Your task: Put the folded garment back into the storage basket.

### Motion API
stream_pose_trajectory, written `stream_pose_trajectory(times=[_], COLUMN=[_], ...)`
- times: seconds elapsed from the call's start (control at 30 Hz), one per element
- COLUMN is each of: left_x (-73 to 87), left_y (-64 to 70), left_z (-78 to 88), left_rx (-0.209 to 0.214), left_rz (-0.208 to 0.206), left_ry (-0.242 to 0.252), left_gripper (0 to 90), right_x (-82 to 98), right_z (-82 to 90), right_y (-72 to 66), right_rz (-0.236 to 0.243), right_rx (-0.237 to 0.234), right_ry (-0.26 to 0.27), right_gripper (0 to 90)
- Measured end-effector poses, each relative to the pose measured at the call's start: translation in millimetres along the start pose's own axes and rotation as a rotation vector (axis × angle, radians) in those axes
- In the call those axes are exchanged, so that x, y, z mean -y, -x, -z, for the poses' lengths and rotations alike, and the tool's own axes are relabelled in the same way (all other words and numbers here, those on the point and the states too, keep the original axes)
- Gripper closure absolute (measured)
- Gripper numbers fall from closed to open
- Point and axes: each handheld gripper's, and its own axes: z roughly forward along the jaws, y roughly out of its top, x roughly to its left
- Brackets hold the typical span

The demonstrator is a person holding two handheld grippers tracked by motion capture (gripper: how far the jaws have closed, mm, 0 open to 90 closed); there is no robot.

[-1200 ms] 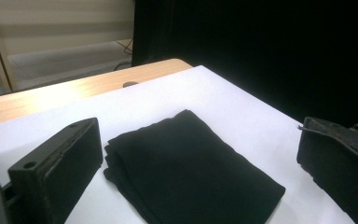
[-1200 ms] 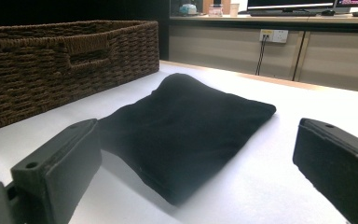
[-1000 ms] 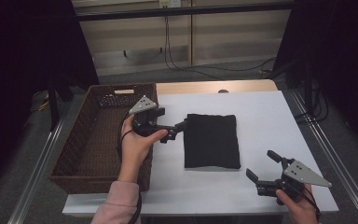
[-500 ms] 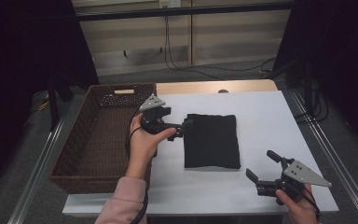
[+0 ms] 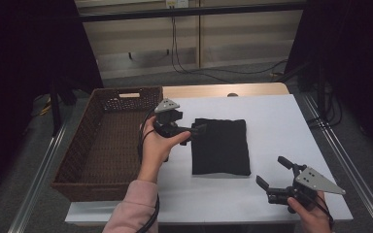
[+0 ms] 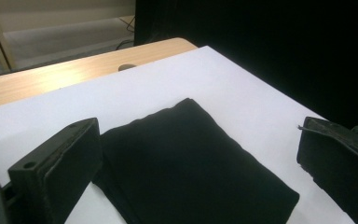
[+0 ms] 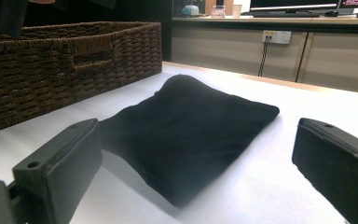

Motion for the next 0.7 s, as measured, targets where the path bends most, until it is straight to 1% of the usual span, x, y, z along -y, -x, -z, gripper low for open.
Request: stream_pose_trajectory(times=[0.03, 0.17, 0.3, 0.33, 0.37, 0.4, 0.47, 0.53, 0.57, 0.63, 0.7], left_x=[0.0, -0.3, -1.7, -2.4, -2.5, -2.6, -3.0, -3.2, -3.2, -2.1, -1.6], left_y=[-0.2, -0.5, -0.4, -0.4, -0.7, -1.0, -1.0, -1.2, -1.2, -1.7, -1.9], left_z=[-1.4, -4.5, -8.9, -10.9, -12.2, -13.1, -15.8, -18.1, -18.1, -21.7, -24.0], left_rx=[-0.006, -0.006, -0.011, -0.017, -0.008, -0.009, -0.015, -0.008, -0.008, -0.014, -0.009], left_rz=[0.005, 0.011, 0.007, 0.013, 0.016, 0.01, 0.022, 0.03, 0.03, 0.016, 0.029], left_ry=[-0.004, 0.004, -0.011, -0.025, -0.028, -0.031, -0.029, -0.035, -0.035, -0.042, -0.044], left_gripper=[0.1, 0.1, 0.1, 0.1, 0.1, 0.1, 0.1, 0.1, 0.1, 0.1, 0.1], right_x=[0.0, 0.0, 0.0, 0.0, 0.0, 0.0, -0.1, -0.2, -0.2, -0.2, -0.2], right_z=[0.0, 0.0, 0.1, 0.0, 0.0, 0.0, 0.1, 0.1, 0.1, 0.1, 0.1], right_y=[0.1, 0.1, -0.1, 0.0, 0.0, 0.0, -0.1, -0.3, -0.3, -0.2, -0.2], right_rz=[0.0, 0.0, 0.0, 0.0, 0.001, 0.0, 0.0, -0.002, -0.002, -0.003, -0.004], right_rx=[-0.001, -0.002, -0.002, -0.001, -0.002, -0.001, -0.002, -0.002, -0.002, -0.002, -0.002], right_ry=[0.001, 0.001, 0.001, 0.001, 0.001, 0.001, 0.001, 0.003, 0.003, 0.003, 0.003], right_gripper=[1.3, 1.5, 1.5, 1.5, 1.5, 1.5, 1.5, 1.5, 1.5, 1.5, 1.5])
